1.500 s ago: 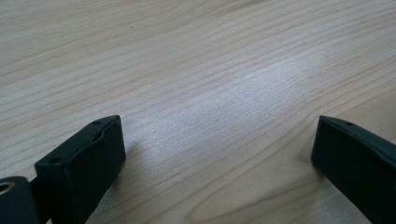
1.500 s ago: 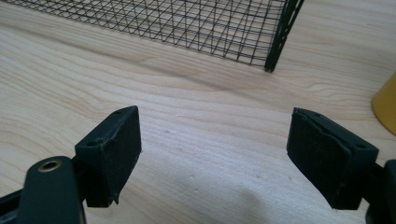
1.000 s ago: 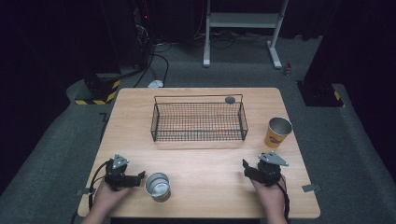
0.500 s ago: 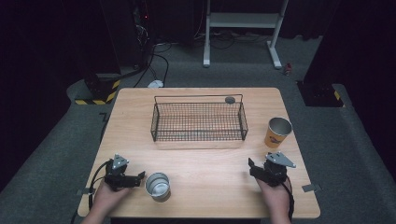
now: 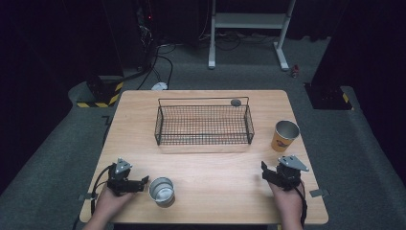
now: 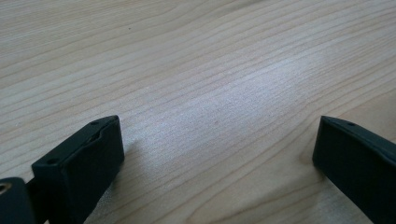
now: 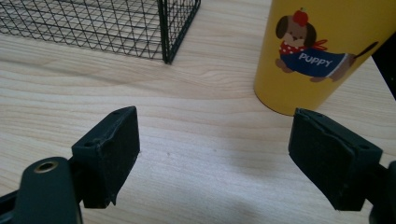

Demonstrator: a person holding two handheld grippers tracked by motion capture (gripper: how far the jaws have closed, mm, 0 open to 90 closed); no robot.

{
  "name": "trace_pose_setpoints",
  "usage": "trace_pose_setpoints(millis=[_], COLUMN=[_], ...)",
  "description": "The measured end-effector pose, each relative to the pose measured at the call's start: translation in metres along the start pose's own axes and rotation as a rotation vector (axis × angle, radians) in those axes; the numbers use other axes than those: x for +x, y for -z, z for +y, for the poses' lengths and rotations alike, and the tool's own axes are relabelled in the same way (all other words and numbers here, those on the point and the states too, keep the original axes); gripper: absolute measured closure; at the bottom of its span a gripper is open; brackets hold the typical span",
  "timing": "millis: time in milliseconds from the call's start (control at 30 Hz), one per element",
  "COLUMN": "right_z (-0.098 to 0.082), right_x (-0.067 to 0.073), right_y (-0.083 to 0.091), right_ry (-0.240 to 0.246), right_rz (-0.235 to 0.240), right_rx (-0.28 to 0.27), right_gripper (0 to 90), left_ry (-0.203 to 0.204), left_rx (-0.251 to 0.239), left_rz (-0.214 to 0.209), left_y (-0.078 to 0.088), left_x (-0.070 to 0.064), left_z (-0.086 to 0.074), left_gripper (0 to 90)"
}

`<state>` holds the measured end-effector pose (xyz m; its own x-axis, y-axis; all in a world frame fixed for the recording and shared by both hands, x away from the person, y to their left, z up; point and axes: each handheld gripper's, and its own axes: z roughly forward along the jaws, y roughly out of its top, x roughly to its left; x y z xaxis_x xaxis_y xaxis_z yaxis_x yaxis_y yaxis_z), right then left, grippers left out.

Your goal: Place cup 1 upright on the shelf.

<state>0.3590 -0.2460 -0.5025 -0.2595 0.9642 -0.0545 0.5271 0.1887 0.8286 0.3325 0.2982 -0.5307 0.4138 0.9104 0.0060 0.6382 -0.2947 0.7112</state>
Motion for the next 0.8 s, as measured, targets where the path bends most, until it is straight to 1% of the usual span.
trace_pose_setpoints(millis=[67, 133, 167, 200, 233, 267, 300, 333, 467, 567, 800], right_z=[0.001, 0.002, 0.002, 0.003, 0.004, 0.004, 0.004, 0.005, 0.006, 0.005, 0.007], right_x=[-0.003, -0.007, -0.008, -0.011, -0.012, -0.017, -0.017, -0.021, -0.025, -0.026, -0.027], right_y=[0.002, 0.004, 0.004, 0.004, 0.005, 0.005, 0.005, 0.004, 0.005, 0.005, 0.006], right_ry=[0.009, -0.007, -0.012, -0.02, -0.02, -0.031, -0.031, -0.036, -0.047, -0.041, -0.051], right_rz=[-0.016, -0.024, -0.025, -0.032, -0.033, -0.042, -0.042, -0.051, -0.063, -0.074, -0.075], right_rx=[-0.003, -0.003, -0.006, -0.011, -0.012, -0.014, -0.014, -0.016, -0.02, -0.025, -0.026], right_gripper=[16.8, 16.8, 16.7, 16.7, 16.6, 15.6, 15.6, 15.0, 13.8, 13.1, 10.6], left_ry=[0.004, 0.002, 0.008, 0.004, 0.003, 0.004, 0.004, 0.007, 0.009, 0.008, 0.008], left_rx=[-0.003, -0.006, -0.007, -0.007, -0.007, -0.007, -0.007, -0.008, -0.008, -0.008, -0.008], left_rz=[0.001, 0.005, 0.005, 0.007, 0.007, 0.007, 0.007, 0.008, 0.01, 0.011, 0.01], left_y=[0.0, 0.0, 0.0, 0.0, 0.0, 0.0, 0.0, 0.0, 0.0, 0.001, 0.0], left_x=[0.0, 0.0, -0.001, -0.001, -0.001, -0.001, -0.001, -0.001, -0.001, -0.001, -0.001], left_z=[0.0, 0.0, -0.001, -0.001, -0.001, -0.001, -0.001, -0.001, -0.001, -0.001, -0.001], left_gripper=[2.2, 2.3, 2.4, 2.4, 2.4, 2.4, 2.4, 2.4, 2.5, 2.5, 2.5])
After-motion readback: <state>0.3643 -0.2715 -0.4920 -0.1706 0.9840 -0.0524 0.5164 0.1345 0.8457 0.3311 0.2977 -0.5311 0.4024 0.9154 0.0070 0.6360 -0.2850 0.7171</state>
